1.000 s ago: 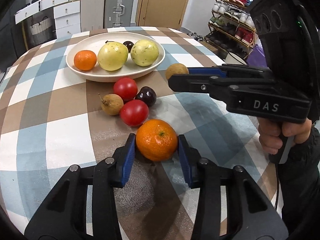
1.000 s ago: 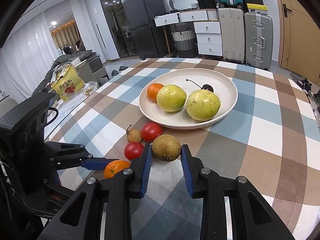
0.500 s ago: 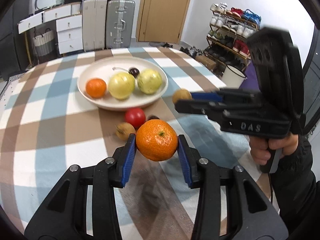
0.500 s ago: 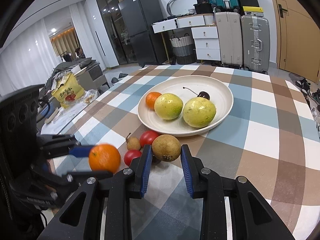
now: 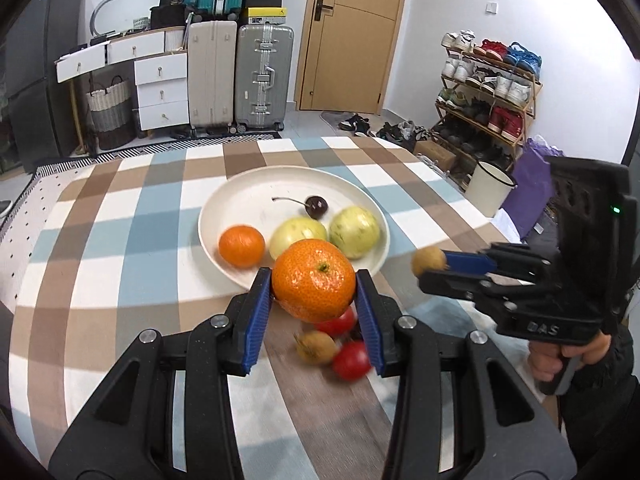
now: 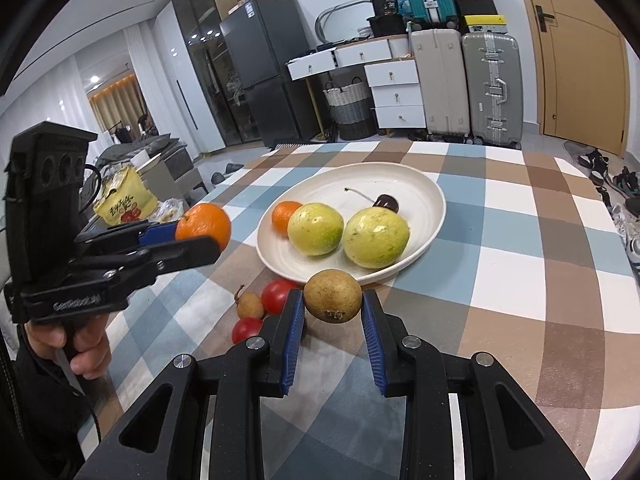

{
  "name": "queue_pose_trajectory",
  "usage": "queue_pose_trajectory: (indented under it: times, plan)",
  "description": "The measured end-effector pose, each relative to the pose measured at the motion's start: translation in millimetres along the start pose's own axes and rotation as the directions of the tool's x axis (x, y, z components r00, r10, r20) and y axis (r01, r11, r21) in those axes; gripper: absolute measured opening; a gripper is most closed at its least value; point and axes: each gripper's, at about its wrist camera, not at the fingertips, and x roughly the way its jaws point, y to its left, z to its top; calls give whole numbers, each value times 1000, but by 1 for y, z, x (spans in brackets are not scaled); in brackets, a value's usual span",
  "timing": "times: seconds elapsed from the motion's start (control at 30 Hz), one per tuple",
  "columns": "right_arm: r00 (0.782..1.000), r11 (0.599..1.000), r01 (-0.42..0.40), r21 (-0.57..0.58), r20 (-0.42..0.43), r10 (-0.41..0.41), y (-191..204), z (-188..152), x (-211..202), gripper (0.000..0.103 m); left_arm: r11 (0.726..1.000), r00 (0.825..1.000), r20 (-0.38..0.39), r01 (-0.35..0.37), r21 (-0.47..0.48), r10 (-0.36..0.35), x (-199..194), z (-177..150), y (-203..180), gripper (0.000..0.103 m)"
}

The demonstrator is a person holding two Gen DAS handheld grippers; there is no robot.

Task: Organize fruits
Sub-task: 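Lift the brown pear with the right tool while the left tool grasps another orange, then place the orange and brown pear into the white plate and open both tools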

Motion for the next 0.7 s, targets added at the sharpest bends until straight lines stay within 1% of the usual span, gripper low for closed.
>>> queue_pose_trajectory:
  times: [0.13, 0.3, 0.4, 0.7]
  plan:
    - [1000, 1000, 18, 23, 6, -18, -5, 1, 0, 30, 1000, 1000, -4, -6, 2, 6, 16, 7, 5, 38]
    - [1000, 999, 24, 38, 18, -25, -6, 4, 0, 30, 1000, 999, -33, -9, 8, 9, 41, 7, 8, 38]
    - [1000, 999, 7, 50, 18, -8, -5, 5, 1, 30, 1000, 999, -54, -2, -1, 2, 49, 5, 12, 38]
    - [1000, 1000, 9, 29, -24, -8, 5, 21, 20, 30, 1000, 997, -73, -10, 10, 11, 64, 10, 14, 38]
